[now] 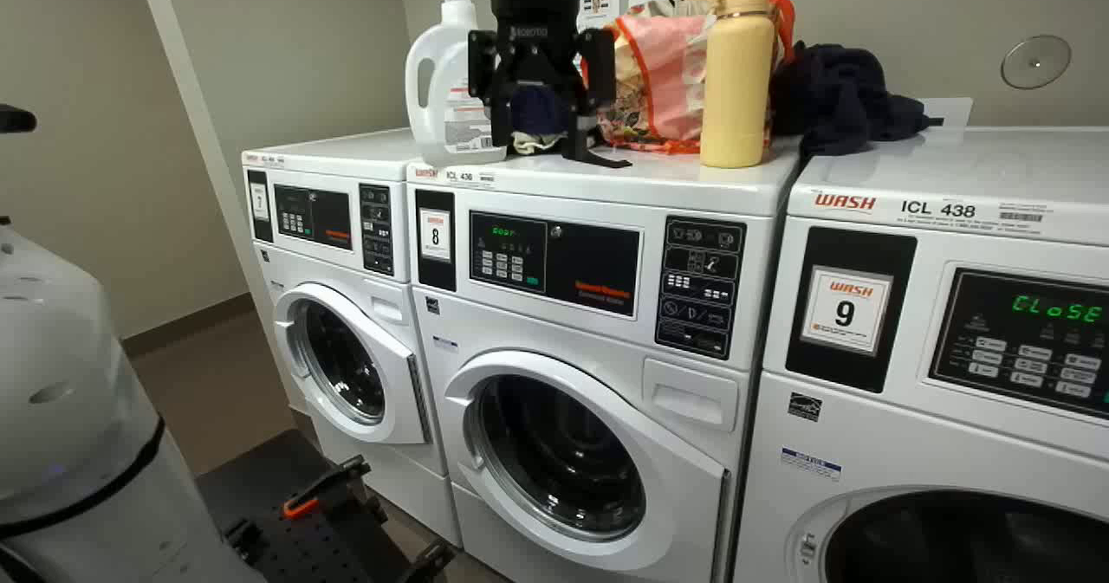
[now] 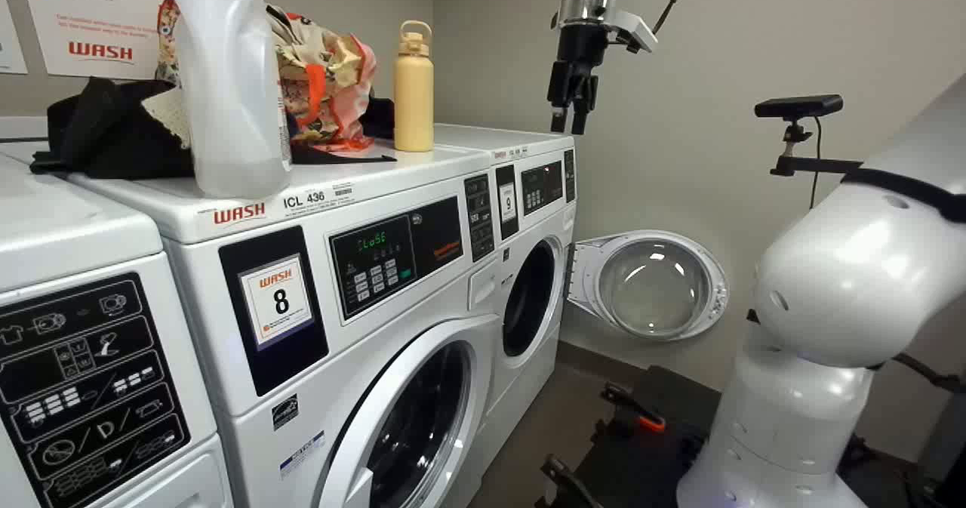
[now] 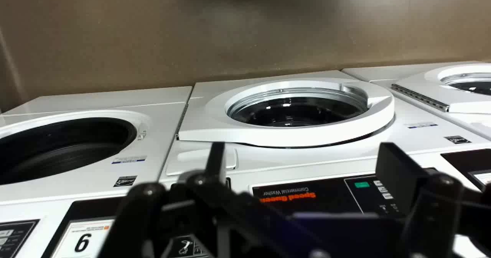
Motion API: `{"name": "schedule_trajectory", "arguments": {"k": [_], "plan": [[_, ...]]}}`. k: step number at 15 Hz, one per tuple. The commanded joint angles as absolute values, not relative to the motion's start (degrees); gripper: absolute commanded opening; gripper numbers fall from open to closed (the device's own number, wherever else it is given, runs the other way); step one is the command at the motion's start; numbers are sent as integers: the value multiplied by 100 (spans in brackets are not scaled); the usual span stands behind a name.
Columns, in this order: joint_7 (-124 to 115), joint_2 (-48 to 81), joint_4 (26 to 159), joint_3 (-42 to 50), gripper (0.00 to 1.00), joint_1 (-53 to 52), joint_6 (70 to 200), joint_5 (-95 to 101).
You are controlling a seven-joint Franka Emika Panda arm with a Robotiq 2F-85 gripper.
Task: Remove the beige clothing from the bag
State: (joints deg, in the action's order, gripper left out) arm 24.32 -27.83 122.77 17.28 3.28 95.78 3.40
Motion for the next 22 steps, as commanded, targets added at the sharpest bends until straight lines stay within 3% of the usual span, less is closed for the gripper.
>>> {"name": "schedule_trajectory", "arguments": {"k": [1, 8, 22], "plan": [[2471, -2762, 12264, 1648, 100, 433, 9569, 297], [2315, -2209, 11354, 1240, 100, 294, 10030, 543], [2213, 1170, 6609, 424, 100, 262, 11295, 1115]]}}
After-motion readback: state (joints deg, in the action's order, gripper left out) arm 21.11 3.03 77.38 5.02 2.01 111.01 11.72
